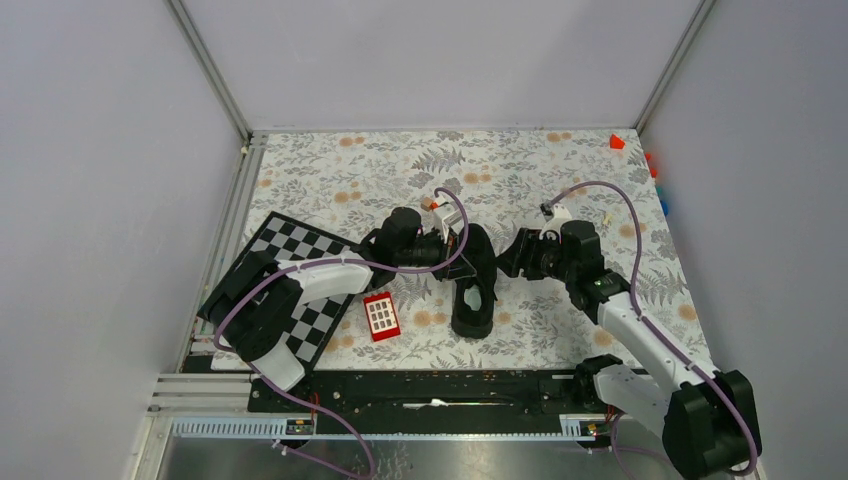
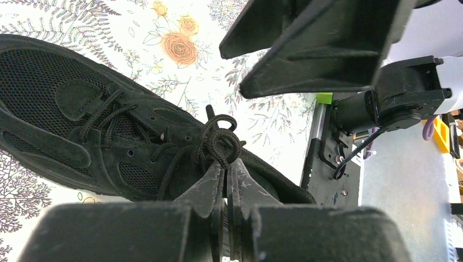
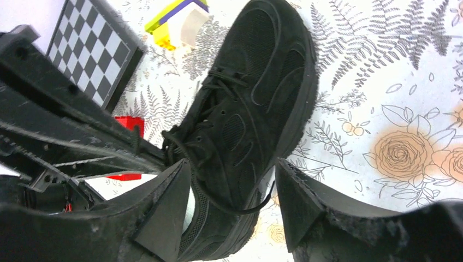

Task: Tie the shoes
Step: Cross the shoelace with the shoelace.

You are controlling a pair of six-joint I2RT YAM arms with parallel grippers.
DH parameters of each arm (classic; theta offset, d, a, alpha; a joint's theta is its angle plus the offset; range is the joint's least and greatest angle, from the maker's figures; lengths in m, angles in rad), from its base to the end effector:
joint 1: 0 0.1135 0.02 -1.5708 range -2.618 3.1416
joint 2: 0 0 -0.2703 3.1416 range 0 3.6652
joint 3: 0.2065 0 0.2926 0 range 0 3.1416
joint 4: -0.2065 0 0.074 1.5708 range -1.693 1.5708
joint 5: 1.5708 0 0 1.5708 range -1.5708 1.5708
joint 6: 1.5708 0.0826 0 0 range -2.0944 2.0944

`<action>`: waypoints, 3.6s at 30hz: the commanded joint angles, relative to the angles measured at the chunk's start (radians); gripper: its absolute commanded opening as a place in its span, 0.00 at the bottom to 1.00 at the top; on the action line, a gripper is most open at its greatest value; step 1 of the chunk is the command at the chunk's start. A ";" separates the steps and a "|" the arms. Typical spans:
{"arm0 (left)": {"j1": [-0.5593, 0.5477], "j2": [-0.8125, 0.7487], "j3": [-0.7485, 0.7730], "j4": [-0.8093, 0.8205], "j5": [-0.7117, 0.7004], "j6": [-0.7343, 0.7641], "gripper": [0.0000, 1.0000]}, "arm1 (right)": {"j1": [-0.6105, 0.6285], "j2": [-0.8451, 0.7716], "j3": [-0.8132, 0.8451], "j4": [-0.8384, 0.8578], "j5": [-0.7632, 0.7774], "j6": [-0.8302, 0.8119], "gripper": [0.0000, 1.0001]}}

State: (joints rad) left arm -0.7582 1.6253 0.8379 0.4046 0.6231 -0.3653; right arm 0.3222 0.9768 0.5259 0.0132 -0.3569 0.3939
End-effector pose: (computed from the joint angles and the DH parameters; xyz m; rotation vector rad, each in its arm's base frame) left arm 0.2647 -0.3171 0.1701 0.8488 1.9496 -1.3138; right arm 0.2657 0.1191 0.2025 -0.1624 2.0675 0.8073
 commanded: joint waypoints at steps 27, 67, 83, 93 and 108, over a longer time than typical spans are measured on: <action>0.005 -0.015 0.016 0.023 0.006 0.023 0.00 | -0.020 0.185 0.054 0.105 -0.119 0.030 0.61; 0.006 -0.028 0.004 0.023 -0.007 0.029 0.00 | -0.019 0.278 0.046 0.260 -0.315 0.114 0.12; 0.008 -0.030 0.004 0.014 -0.010 0.037 0.00 | -0.020 0.293 0.060 0.261 -0.290 0.114 0.43; 0.010 -0.037 0.002 0.004 -0.015 0.039 0.00 | -0.020 0.270 0.036 0.291 -0.275 0.132 0.00; 0.017 -0.042 -0.001 0.007 0.002 0.032 0.03 | -0.020 0.173 -0.068 0.340 -0.187 0.186 0.00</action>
State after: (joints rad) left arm -0.7502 1.6108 0.8242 0.3904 0.6167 -0.3443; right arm 0.3046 1.1870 0.4755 0.2977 -0.5812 0.5564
